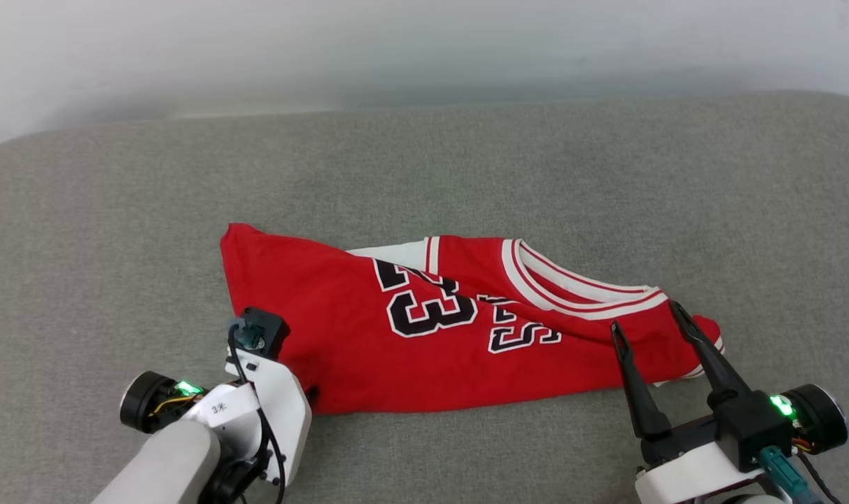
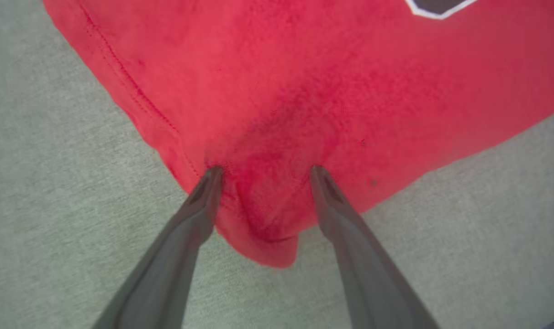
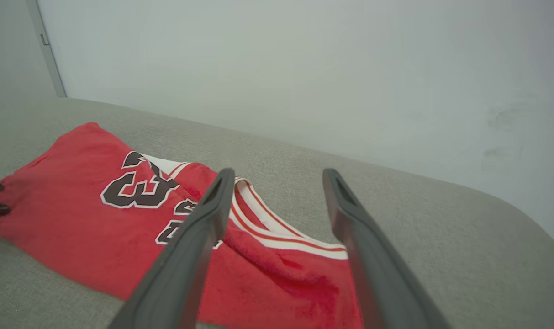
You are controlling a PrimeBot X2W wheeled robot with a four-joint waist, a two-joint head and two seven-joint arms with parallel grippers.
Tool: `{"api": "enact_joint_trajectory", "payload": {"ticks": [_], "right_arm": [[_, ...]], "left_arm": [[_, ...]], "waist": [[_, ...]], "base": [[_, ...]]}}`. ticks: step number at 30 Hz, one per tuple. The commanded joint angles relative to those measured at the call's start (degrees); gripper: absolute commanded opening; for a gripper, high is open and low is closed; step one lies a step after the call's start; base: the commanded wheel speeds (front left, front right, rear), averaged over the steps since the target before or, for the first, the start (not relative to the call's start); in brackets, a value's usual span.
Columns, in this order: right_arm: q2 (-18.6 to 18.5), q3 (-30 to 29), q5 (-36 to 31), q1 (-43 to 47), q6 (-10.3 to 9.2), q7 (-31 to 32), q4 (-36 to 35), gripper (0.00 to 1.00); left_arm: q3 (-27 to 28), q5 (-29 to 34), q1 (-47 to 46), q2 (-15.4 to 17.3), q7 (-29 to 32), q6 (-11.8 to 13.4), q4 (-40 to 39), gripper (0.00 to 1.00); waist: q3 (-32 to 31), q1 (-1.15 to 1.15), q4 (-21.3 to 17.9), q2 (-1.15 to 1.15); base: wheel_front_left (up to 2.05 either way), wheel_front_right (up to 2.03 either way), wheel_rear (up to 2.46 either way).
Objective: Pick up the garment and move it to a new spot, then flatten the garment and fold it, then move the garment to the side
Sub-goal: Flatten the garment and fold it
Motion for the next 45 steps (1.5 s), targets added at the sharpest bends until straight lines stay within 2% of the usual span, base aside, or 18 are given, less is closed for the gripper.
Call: {"api": "enact_joint_trajectory", "payload": {"ticks": [1,9,10,11,12,18,25,27,31,40,45], "right_arm": [[-0.14,0.04,-0.38,-0.93,-0.04,-0.11,-0.07,1.0],[-0.26,0.58,-0.96,-1.18,-0.04,-0.11,-0.12,1.0],[-0.25,0.65,-0.97,-1.24,-0.04,-0.11,-0.12,1.0],[-0.25,0.74,-0.96,-1.32,-0.04,-0.11,-0.12,1.0],[-0.23,0.8,-1.07,-1.4,-0.04,-0.11,-0.16,1.0],[-0.13,1.1,-1.18,-1.15,-0.04,-0.02,0.06,1.0],[0.32,0.32,-0.73,-0.47,-0.04,-0.06,0.64,1.0],[0.46,0.2,-0.56,-0.44,-0.04,-0.07,0.87,1.0],[0.69,-0.12,-0.84,-0.68,-0.04,-0.1,0.97,1.0],[1.58,-5.0,-3.11,-1.65,-0.04,-0.12,1.01,1.0],[1.86,-6.67,-3.82,-1.9,-0.04,-0.11,1.46,1.0]], "left_arm": [[-0.27,0.03,-1.03,0.1,0.59,0.32,0.18,1.0],[-3.5,-1.61,0.21,-1.4,6.31,-1.0,4.56,0.99],[-3.72,-2.08,0.78,-1.62,6.74,-1.36,5.42,0.75],[-4.04,-2.27,1.23,-1.66,7.05,-1.57,6.34,0.07],[-4.48,-2.62,1.65,-1.66,7.37,-2.12,7.28,0.0],[-5.1,-4.46,3.23,-2.84,4.93,-5.32,8.05,0.0],[-8.3,-3.21,2.28,-4.46,2.91,-8.38,-2.87,0.0],[-9.76,-2.8,1.95,-5.39,3.27,-8.82,-5.74,0.0],[-13.77,-2.74,0.81,-9.33,4.89,-9.84,-8.55,0.0],[-22.83,-2.15,-2.56,-17.83,6.25,-11.51,-0.87,0.0],[-28.63,-2.55,-3.47,-21.45,3.79,-12.02,4.98,0.0]], "waist": [[0.8,0.0,-0.39,0.0],[2.52,0.0,-0.57,0.0],[2.56,0.0,-0.52,0.0],[2.59,0.0,-0.44,0.0],[2.59,0.0,-0.35,0.0],[1.21,0.0,0.38,0.0],[-1.4,0.0,1.0,0.0],[-1.86,0.0,0.98,0.0],[-2.14,0.0,0.59,0.0],[-1.86,0.0,-2.38,0.0],[-1.85,0.0,-3.6,0.0]], "base": [[0.0,0.0,0.0],[0.0,0.0,0.0],[0.0,0.0,0.0],[0.0,0.0,0.0],[0.0,0.0,0.0],[0.0,0.0,0.0],[0.0,0.0,0.0],[0.0,0.0,0.0],[0.0,0.0,0.0],[0.0,0.0,0.0],[0.0,0.0,0.0]]}}
